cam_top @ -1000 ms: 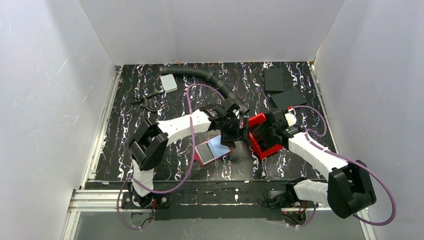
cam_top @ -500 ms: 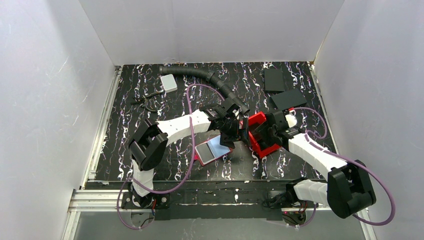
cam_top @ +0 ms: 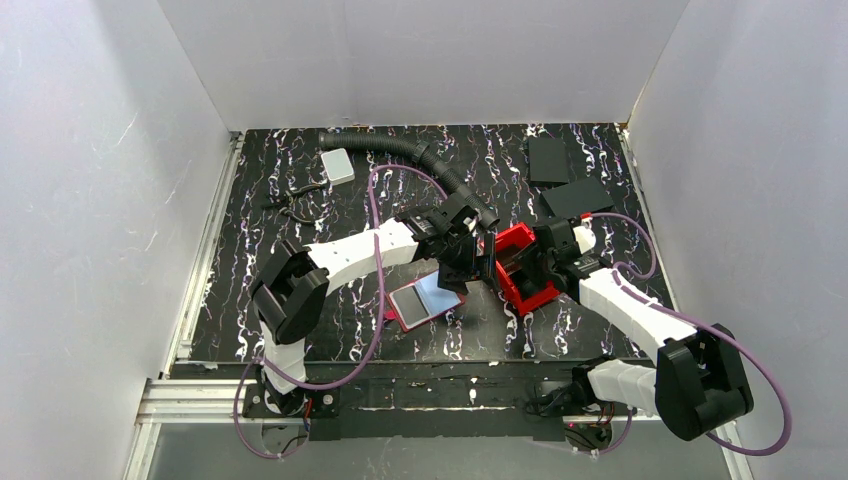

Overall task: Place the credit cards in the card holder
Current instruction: Pick up the credit card from the storage box.

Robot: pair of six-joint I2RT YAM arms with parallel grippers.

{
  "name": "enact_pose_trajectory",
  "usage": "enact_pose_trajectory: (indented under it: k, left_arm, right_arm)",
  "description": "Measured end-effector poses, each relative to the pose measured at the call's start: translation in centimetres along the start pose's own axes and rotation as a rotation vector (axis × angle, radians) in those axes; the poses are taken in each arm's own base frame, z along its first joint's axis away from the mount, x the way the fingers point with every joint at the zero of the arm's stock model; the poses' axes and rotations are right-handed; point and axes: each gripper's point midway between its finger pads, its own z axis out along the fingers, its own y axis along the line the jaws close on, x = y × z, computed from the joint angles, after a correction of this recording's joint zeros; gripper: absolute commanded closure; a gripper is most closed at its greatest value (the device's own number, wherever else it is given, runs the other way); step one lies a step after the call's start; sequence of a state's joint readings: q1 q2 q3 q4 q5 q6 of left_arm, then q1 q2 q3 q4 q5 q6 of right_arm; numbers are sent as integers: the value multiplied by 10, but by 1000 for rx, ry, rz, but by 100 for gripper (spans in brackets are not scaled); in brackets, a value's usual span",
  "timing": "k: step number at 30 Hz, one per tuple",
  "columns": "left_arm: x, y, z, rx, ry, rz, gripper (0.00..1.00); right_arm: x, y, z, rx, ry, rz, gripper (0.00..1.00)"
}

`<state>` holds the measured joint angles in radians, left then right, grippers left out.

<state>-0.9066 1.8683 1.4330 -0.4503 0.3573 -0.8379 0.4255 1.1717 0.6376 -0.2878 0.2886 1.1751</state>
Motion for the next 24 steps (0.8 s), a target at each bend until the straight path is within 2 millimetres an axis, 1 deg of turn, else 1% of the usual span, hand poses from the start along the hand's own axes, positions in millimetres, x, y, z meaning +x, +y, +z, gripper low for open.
enact_pose_trajectory:
  k: [5, 10, 13, 15, 17, 20, 24]
  left_arm:
    - [0, 1, 0, -3, -1, -1, 23]
    - [2, 4, 0, -9, 1, -3, 23]
    - [3, 4, -1, -10, 1, -3, 23]
    - [3, 4, -2, -10, 0, -3, 24]
    - [3, 4, -2, -10, 0, -2, 23]
    - [3, 4, -2, -10, -1, -2, 23]
    - [3, 4, -2, -10, 0, -3, 23]
  right_arm:
    - [0, 2, 3, -8, -4, 3, 54]
    - [3, -5, 10, 17, 4, -1, 54]
    - [3, -5, 15, 22, 4, 0, 55]
    - [3, -6, 16, 23, 3, 1, 62]
    - [3, -6, 16, 24, 2, -1, 67]
    - [1, -7, 16, 27, -2, 1, 70]
    - [1, -7, 16, 28, -3, 3, 70]
